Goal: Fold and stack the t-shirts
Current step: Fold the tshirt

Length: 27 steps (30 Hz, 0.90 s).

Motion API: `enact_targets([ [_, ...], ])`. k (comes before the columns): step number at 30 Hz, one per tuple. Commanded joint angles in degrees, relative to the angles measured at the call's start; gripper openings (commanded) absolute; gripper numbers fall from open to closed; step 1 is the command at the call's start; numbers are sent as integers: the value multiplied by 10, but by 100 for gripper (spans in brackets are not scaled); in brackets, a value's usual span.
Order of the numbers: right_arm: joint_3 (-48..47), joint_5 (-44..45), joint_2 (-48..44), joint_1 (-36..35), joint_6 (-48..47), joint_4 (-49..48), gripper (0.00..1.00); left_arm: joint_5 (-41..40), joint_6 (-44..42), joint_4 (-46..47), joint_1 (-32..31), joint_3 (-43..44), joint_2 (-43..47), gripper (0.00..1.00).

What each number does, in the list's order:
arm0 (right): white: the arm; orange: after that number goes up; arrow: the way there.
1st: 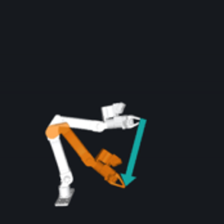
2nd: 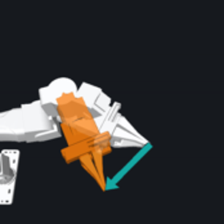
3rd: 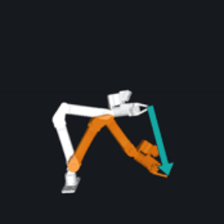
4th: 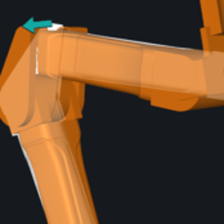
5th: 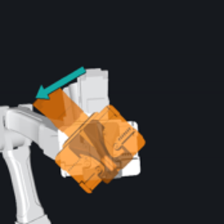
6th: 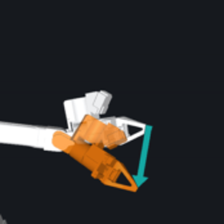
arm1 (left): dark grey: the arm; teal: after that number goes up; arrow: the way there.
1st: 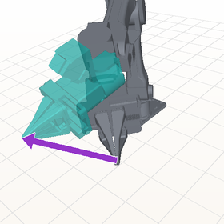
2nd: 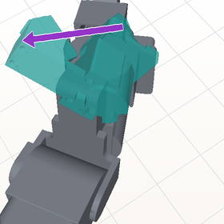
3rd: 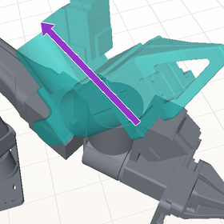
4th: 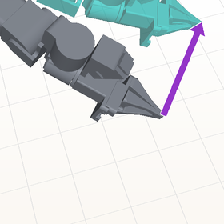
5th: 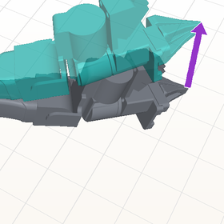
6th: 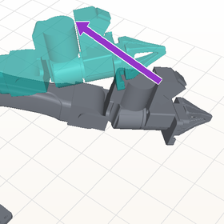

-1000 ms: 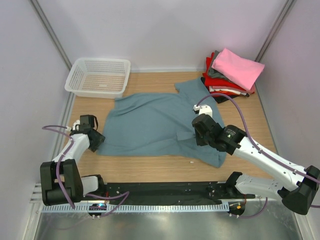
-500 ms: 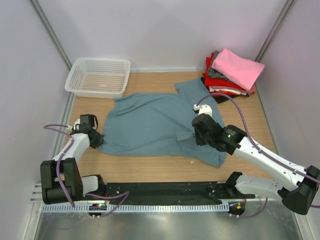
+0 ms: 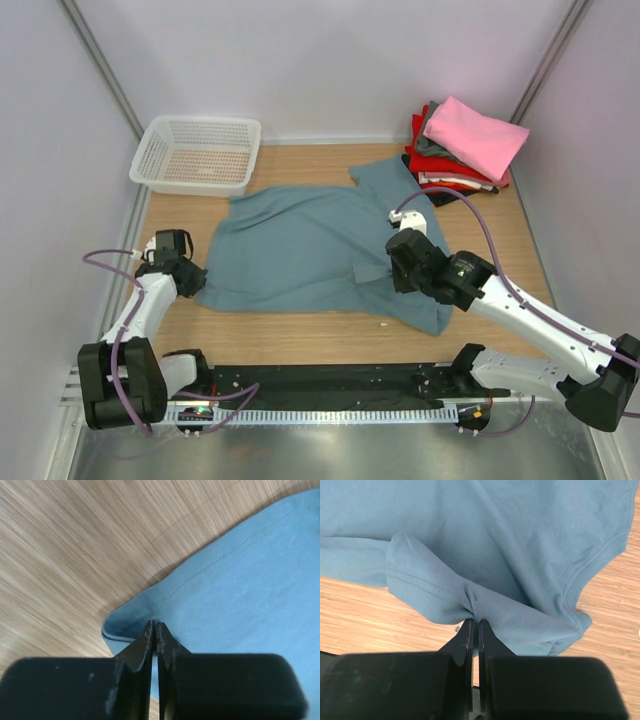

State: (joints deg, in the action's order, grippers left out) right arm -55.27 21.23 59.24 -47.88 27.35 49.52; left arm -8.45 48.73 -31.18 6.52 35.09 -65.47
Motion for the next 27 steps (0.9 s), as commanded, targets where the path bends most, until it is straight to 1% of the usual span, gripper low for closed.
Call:
enact_targets([
  [1,0,2,-22,1,8,5,1,12,-13,-1,3,-7,17,0],
  [7,-5,6,-29,1,11,11,1,26,-21,5,3,-3,25,0],
  [13,-50,42,-42,1,8,50,1,32,-28,-41,3,56,58,0],
  [15,-70,71,-30,1,-5,65,1,32,-33,-49,4,81,61,0],
  [17,-88,101,-13,1,-24,76,1,34,-43,-57,2,100,54,0],
  [22,-113,143,30,2,-54,71,1,36,-46,-56,3,149,26,0],
  [27,-113,190,73,2,-81,53,1,51,-46,-38,3,184,-30,0],
])
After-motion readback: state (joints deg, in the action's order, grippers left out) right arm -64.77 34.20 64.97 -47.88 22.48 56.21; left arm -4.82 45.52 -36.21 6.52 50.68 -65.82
